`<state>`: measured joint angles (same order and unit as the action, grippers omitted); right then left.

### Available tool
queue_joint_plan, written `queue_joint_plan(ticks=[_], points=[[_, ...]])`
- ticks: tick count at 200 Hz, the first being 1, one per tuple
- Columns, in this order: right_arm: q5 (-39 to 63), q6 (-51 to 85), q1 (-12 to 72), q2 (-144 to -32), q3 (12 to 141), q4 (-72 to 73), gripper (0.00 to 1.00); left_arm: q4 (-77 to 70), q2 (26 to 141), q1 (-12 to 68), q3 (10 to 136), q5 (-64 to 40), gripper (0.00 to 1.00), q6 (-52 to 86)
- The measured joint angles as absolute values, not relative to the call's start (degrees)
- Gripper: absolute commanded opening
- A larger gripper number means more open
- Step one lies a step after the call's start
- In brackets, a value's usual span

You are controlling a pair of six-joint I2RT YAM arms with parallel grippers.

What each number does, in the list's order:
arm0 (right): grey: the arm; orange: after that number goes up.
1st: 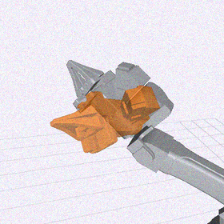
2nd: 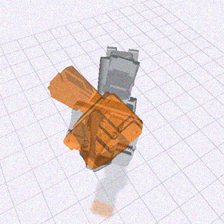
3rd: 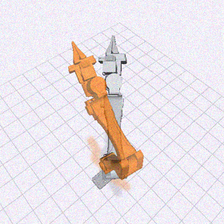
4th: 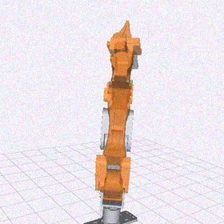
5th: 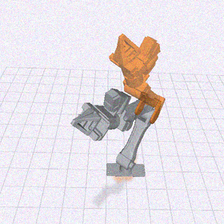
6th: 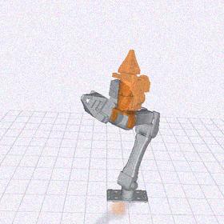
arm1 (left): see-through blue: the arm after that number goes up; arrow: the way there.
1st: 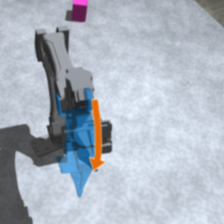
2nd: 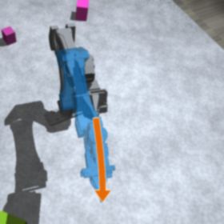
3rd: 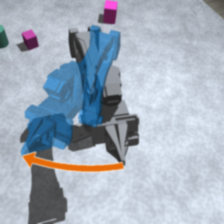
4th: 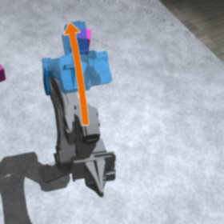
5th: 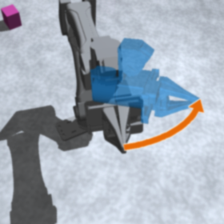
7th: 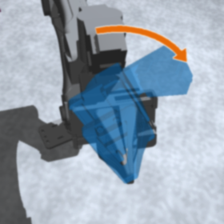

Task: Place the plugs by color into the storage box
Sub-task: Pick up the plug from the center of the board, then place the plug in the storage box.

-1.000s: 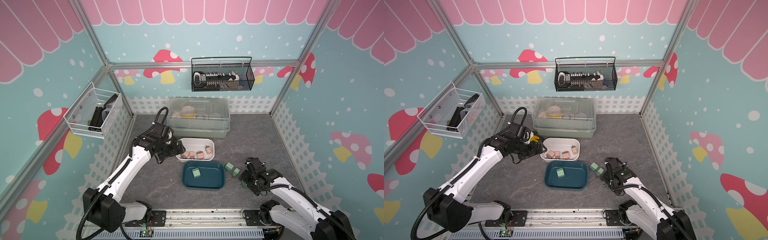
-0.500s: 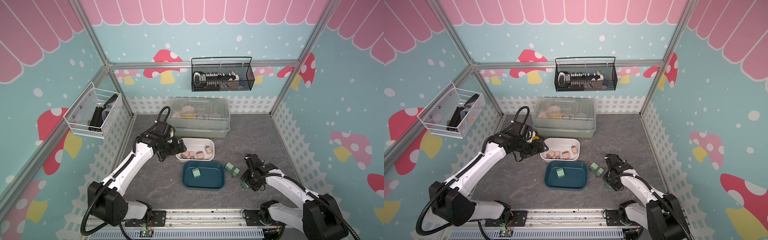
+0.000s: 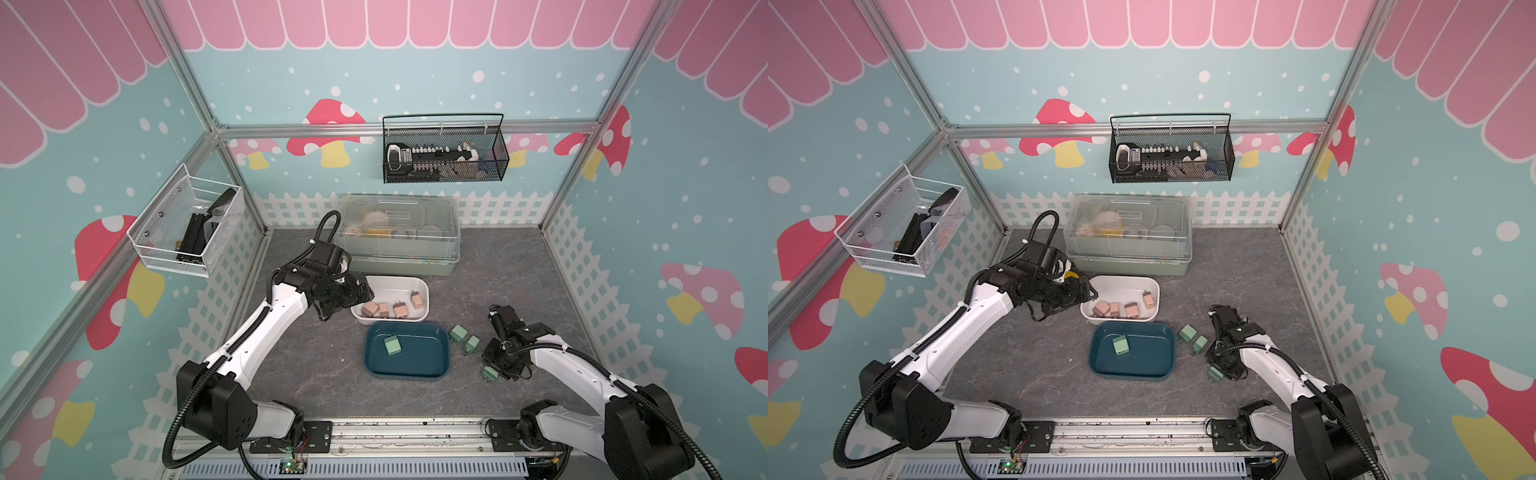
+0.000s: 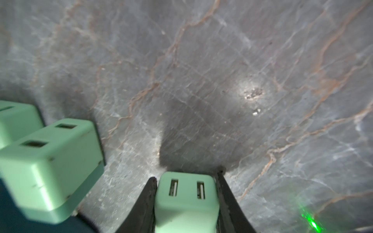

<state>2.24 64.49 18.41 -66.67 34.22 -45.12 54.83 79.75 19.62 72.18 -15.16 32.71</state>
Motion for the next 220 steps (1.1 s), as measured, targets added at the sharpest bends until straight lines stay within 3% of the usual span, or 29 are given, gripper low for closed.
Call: queue_joint_plan(ticks=[81, 146, 220], points=[[3.46, 57.98, 22.17, -69.23, 56.27, -53.58, 0.25, 54.19, 79.85, 19.62, 72.18, -14.7, 0.98, 33.21], [2.48, 51.77, 39.97, -90.3, 73.28, -53.1, 0.26, 54.08, 79.57, 19.59, 71.99, -13.87, 0.98, 33.8], [1.98, 44.31, 46.98, -106.43, 81.28, -51.46, 0.26, 54.24, 75.09, 19.46, 69.23, -13.02, 0.98, 34.52]])
